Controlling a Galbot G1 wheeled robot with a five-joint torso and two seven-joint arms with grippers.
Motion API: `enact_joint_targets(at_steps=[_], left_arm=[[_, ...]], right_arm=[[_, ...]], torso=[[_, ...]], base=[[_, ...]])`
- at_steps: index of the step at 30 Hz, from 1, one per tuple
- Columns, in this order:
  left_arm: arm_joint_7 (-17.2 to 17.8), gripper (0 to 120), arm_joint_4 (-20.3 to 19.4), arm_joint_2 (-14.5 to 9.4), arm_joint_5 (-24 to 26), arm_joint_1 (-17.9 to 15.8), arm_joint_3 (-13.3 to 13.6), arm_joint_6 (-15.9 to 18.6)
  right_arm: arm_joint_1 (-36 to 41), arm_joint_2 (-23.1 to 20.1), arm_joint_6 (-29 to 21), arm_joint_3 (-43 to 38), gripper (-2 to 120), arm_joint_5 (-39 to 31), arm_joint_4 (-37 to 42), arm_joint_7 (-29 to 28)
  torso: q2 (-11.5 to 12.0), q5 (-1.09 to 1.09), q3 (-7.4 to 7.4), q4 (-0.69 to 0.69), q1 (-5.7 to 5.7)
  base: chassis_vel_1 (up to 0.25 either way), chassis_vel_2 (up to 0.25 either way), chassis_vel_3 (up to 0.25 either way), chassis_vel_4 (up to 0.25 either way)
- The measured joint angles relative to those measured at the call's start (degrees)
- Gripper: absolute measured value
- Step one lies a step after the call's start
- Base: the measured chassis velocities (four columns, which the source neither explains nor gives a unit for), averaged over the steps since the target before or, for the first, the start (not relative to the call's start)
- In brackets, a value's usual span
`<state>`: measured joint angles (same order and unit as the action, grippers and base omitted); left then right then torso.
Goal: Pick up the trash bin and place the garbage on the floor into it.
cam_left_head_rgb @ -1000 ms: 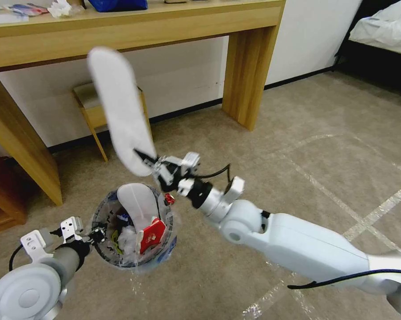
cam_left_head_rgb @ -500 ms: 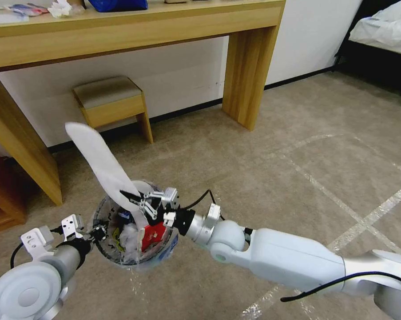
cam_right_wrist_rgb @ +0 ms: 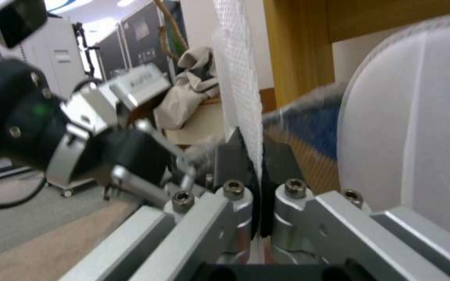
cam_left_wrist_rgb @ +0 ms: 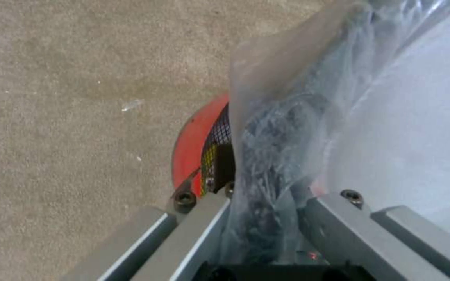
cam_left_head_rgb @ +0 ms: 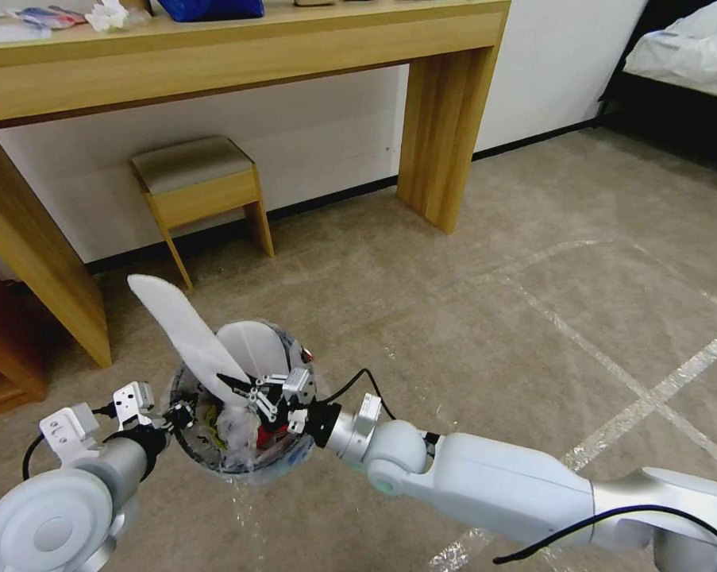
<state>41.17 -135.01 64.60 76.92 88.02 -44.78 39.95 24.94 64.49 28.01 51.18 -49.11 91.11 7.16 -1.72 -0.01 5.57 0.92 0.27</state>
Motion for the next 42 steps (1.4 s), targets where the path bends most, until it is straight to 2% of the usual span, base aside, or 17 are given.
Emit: enact_joint_targets(at_steps=[14,26,42], left_arm=[[0.0,0,0.0,0.3,0.0,-0.1,-0.1,-0.1],[-0.3,0,1.3,0.3,-0.1,-0.8,0.2,-0.1],[-0.6,0,2.7,0.5,-0.3,-1.5,0.5,-0.1]], right_arm=[[0.8,1.4,0.9,0.2,0,1.4,-3.7,0.9],[1.0,-1.7,0.9,-0.1,0,2.3,-3.4,1.1],[-0.5,-3.4,-0.2,-0.5,0,1.8,-0.2,-0.1]], torso=[[0.0,0.01,0.00,0.00,0.00],[0.0,0.00,0.00,-0.01,0.00],[0.0,0.00,0.00,0.00,0.00]], base=[[0.000,0.000,0.000,0.000],[0.000,0.000,0.000,0.000],[0.000,0.000,0.000,0.000]])
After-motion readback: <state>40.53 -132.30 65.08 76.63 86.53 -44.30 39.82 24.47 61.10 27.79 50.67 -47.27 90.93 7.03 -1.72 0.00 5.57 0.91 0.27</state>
